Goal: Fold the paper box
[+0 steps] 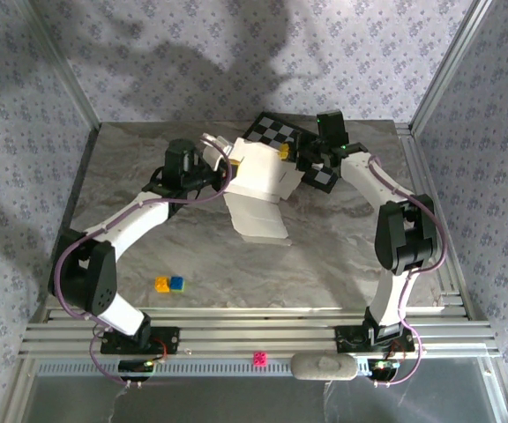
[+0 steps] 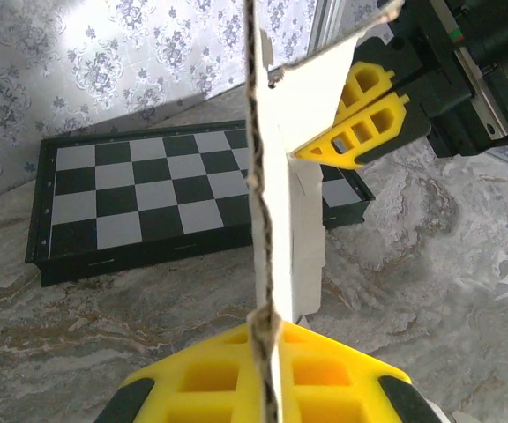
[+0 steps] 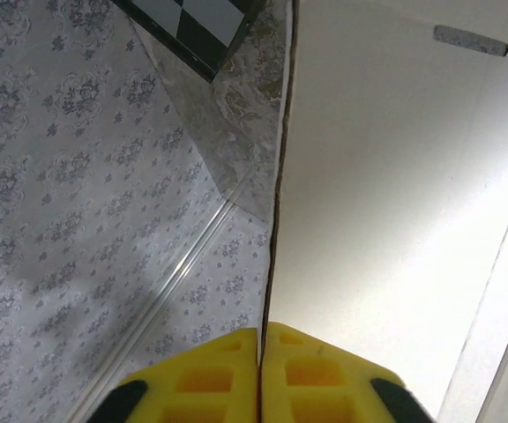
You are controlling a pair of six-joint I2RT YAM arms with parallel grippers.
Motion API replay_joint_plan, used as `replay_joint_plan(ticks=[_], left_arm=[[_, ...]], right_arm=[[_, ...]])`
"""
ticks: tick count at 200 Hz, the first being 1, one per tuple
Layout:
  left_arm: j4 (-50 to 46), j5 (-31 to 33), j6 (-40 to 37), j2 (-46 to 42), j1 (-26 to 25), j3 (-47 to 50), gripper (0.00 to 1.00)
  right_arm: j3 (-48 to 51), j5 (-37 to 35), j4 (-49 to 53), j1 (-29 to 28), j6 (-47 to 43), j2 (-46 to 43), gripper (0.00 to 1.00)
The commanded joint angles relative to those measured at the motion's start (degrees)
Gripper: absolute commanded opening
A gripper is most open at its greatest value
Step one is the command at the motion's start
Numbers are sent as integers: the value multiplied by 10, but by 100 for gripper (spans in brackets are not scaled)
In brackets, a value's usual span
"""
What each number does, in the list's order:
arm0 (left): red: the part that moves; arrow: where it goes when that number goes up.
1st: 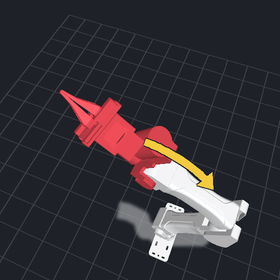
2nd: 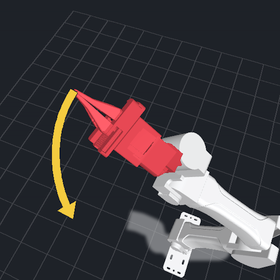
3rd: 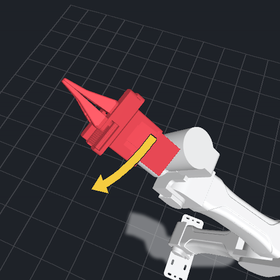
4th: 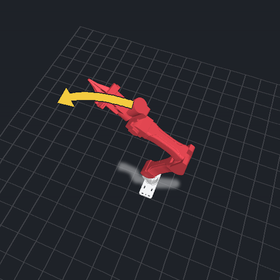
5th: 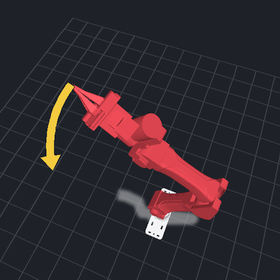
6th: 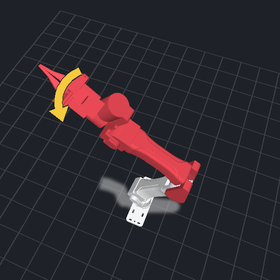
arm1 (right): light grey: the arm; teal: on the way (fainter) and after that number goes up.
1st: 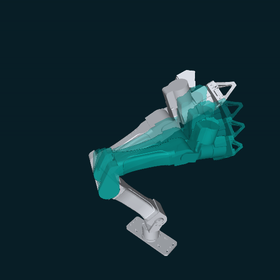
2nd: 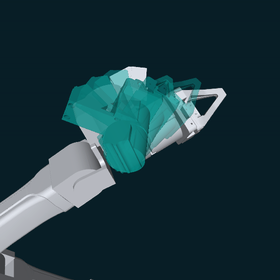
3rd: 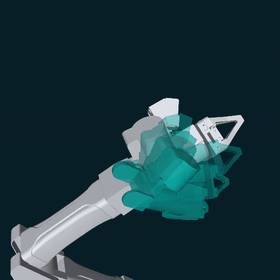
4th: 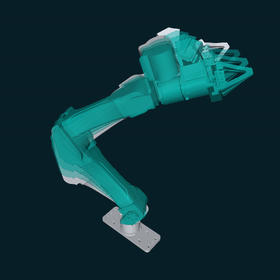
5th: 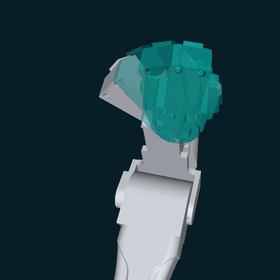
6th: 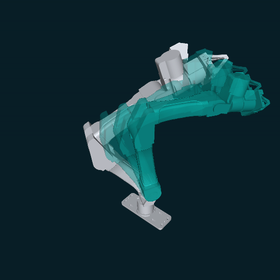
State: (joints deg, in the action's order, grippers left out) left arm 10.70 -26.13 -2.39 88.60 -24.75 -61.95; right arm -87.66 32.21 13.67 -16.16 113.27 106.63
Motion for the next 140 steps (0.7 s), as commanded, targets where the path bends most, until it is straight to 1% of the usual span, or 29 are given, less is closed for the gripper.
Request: replay_joint_plan(ticks=[1,3,9,14,21,24,26,30,37,49,58,68,89,97,106,125,140], left_arm=[[16,6,15,-8,3,-1,11],[16,13,20,-8,4,-2,14],[18,32,41,-11,6,-1,27],[23,44,62,-14,9,1,34],[29,60,106,-20,16,3,42],[28,71,130,-23,18,3,49],[24,83,146,-25,19,1,51],[10,102,179,-29,23,-4,53],[-36,135,238,-36,28,-23,53],[-141,186,340,-46,40,-64,53],[-216,201,404,-54,50,-91,53],[-291,214,465,-67,59,-111,52],[-344,195,590,-111,70,-120,50],[-344,177,645,-122,74,-123,49],[-341,165,689,-129,74,-134,47],[-387,138,773,-104,67,-192,44],[-462,128,835,-71,48,-248,44]], right_arm=[[-7,-21,-10,-6,8,-12,0],[-5,-24,-10,-6,8,-14,0],[2,-41,-13,-8,5,-22,0],[8,-55,-14,-9,3,-30,0],[20,-79,-21,-12,-3,-41,0],[26,-91,-23,-15,-6,-46,0],[29,-100,-25,-16,-8,-49,0],[36,-118,-26,-20,-12,-57,0],[47,-157,-25,-28,-24,-71,0],[69,-227,-23,-47,-33,-93,0],[89,-269,-38,-62,-27,-104,0],[110,-300,-64,-76,-14,-108,0],[126,-337,-97,-97,-14,-105,0],[124,-340,-98,-100,-21,-101,0],[120,-341,-98,-105,-23,-95,0],[114,-343,-93,-113,-23,-87,0],[108,-346,-86,-117,-28,-82,0]])
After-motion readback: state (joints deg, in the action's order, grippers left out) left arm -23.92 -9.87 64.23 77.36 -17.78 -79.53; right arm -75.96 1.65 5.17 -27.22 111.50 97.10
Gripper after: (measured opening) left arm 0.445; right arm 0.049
